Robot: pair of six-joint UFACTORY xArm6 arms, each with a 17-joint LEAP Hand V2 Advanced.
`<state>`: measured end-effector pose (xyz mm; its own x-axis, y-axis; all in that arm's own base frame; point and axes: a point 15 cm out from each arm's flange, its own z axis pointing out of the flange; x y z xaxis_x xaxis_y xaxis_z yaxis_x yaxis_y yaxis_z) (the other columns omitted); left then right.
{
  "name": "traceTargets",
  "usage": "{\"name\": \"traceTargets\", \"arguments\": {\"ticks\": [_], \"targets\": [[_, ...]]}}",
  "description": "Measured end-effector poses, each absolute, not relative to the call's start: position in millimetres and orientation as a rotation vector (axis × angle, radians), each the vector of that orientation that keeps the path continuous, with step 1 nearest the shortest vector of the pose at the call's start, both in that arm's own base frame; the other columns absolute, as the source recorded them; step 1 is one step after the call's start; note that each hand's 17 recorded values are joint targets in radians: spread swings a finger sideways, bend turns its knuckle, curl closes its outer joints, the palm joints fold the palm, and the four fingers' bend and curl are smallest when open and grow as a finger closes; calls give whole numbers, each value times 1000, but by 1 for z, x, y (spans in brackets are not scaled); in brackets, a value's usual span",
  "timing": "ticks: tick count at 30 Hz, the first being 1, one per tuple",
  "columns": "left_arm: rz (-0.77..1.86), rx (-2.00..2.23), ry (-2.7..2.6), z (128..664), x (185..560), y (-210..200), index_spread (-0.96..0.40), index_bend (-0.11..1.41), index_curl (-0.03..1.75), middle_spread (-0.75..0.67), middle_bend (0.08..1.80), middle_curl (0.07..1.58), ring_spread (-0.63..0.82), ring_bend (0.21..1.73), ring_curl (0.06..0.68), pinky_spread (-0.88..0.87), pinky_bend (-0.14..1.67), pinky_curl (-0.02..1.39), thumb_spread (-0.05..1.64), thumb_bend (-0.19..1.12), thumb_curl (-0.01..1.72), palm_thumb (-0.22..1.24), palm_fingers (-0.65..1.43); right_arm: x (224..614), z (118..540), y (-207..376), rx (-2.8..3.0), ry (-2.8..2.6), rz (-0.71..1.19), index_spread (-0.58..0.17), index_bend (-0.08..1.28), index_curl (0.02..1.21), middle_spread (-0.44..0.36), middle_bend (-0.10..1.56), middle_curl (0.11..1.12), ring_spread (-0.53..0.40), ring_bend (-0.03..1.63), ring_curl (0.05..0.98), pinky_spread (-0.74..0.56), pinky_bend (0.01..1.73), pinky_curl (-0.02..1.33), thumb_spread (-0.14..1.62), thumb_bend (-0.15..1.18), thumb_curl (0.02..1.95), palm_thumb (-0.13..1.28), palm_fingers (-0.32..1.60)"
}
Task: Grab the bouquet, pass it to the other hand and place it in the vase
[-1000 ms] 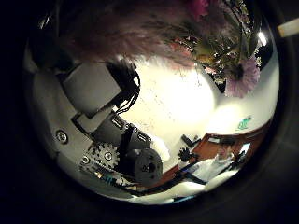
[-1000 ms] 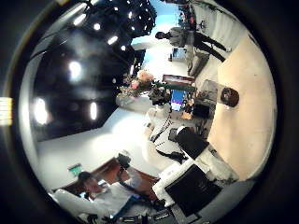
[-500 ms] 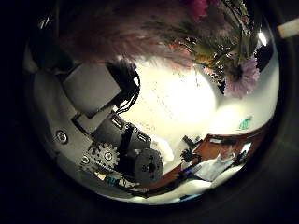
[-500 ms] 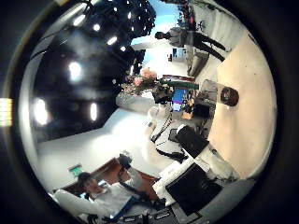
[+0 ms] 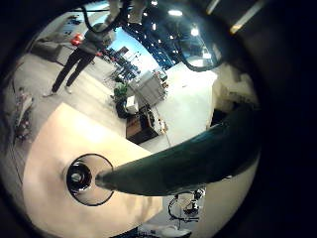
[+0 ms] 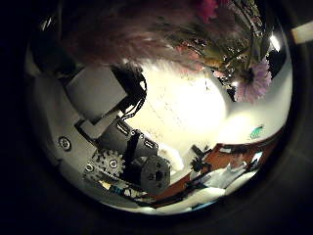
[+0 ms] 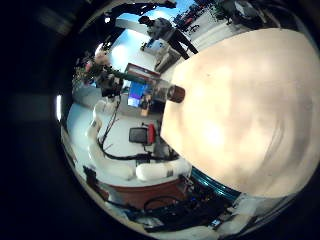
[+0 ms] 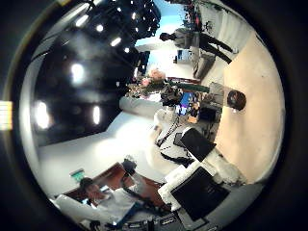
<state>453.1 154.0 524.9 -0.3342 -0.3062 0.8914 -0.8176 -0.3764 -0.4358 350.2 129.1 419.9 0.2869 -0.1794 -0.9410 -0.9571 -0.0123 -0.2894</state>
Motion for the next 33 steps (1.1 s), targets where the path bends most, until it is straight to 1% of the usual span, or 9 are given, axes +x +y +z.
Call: {"name": "traceTargets", "arguments": {"ticks": [17,20,21,22,23,24,25,27,33], "targets": [[1717,1521,-1403,497,458,156,-785,595,1317,-441,1297,808,-422,1437,675,-516,1328,955,1164,-3,826,972,1063,350,420,129,-1453,1118,884,-352,174,309,22,188,309,162,410,233,394,460,275,994,-23,490,803,172],[1714,1509,-1396,488,459,159,-778,519,1318,-439,1257,801,-415,1443,663,-520,1283,935,1105,-58,790,873,987,350,420,129,-1454,1118,883,-353,176,310,21,186,309,161,407,233,394,456,274,994,-23,489,803,175],[1711,1502,-1393,485,459,159,-768,471,1305,-436,1216,792,-422,1416,651,-525,1249,918,1075,-83,761,794,876,350,420,129,-1454,1118,883,-353,175,311,21,185,309,161,406,233,394,455,274,994,-23,489,804,175],[1700,1491,-1388,481,457,159,-728,378,1276,-400,1112,794,-411,1293,648,-521,1122,907,1033,-141,704,629,300,350,420,129,-1454,1117,883,-352,173,311,21,189,310,161,404,233,394,453,274,994,-23,489,803,177],[1672,1468,-1385,475,453,155,-663,381,1245,-255,949,792,-258,1138,678,-347,889,924,1007,-136,662,526,-293,350,420,129,-1455,1116,882,-352,177,312,21,187,310,161,403,232,394,452,274,994,-23,489,803,179],[1638,1442,-1381,466,448,152,-581,243,1184,-87,733,697,-82,1030,596,-198,767,869,980,-142,611,416,-548,350,420,129,-1455,1116,882,-355,178,312,21,187,310,161,399,232,394,448,273,994,-24,490,801,182],[1596,1401,-1382,457,440,148,-517,129,1137,39,615,616,44,929,507,-88,672,810,952,-130,573,340,-598,350,420,129,-1455,1116,882,-355,178,313,21,189,311,161,396,231,394,445,272,994,-23,489,803,185],[1524,1335,-1401,441,428,148,-393,35,1045,225,457,487,235,795,394,120,525,714,900,-102,518,232,-560,350,420,129,-1455,1117,882,-355,178,314,18,187,311,161,393,231,394,442,272,994,-23,489,803,188],[1461,1513,-1365,387,412,196,-92,6,743,487,265,355,529,587,265,537,309,546,815,-53,433,131,-394,350,420,128,-1455,1116,880,-350,186,324,13,186,309,162,384,230,395,419,267,994,-24,490,800,212]]}}
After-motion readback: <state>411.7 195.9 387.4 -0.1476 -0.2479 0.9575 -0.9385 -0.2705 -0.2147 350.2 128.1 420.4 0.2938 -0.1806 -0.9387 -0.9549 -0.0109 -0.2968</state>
